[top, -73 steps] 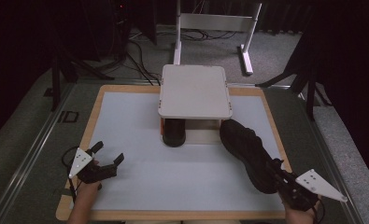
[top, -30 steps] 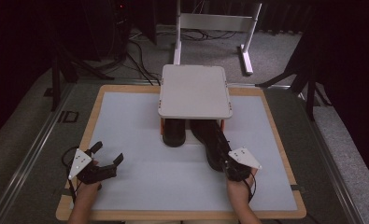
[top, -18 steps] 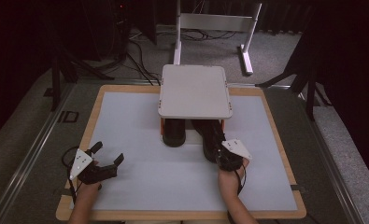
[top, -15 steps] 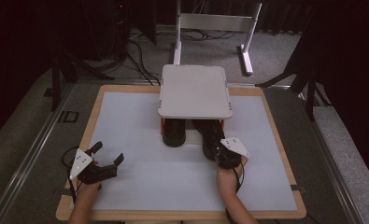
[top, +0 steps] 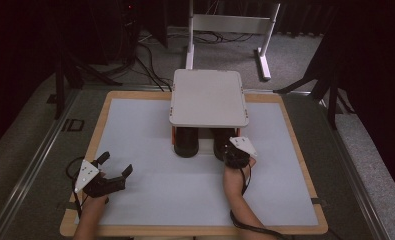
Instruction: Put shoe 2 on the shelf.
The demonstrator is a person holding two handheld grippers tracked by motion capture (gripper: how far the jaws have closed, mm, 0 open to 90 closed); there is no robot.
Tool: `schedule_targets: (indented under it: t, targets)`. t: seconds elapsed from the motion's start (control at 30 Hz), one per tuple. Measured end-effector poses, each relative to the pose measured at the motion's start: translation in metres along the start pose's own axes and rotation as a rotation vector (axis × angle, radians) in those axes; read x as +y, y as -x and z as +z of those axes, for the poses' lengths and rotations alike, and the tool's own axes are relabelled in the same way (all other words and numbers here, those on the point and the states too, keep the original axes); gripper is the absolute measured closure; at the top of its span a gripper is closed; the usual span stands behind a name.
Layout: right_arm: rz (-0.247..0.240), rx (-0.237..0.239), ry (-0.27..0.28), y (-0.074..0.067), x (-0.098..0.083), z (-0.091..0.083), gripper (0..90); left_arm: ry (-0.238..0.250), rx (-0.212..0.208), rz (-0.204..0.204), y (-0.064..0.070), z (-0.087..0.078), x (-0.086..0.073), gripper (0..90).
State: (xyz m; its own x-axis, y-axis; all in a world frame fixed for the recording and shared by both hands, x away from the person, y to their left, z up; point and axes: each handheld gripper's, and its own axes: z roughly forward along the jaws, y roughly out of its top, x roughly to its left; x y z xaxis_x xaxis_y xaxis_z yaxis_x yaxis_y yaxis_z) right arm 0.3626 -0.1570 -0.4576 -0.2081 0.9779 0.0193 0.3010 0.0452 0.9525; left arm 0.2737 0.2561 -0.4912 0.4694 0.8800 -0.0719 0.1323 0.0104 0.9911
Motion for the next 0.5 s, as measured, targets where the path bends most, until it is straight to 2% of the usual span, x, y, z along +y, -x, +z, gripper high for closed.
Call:
schedule_targets:
  t: [0.17,0.37,0.5]
  targets:
    - [0.015,0.004,-0.008,0.0,0.002,0.009,81.9,0.0,0.001,0.0,0.0,0.0,0.0,2.1]
    - [0.009,0.01,-0.032,0.002,0.007,0.016,81.1,-0.001,0.002,-0.001,0.0,0.0,0.0,2.1]
    - [0.028,0.045,-0.015,0.004,0.006,0.015,72.2,-0.001,0.001,0.002,0.0,0.0,0.0,2.1]
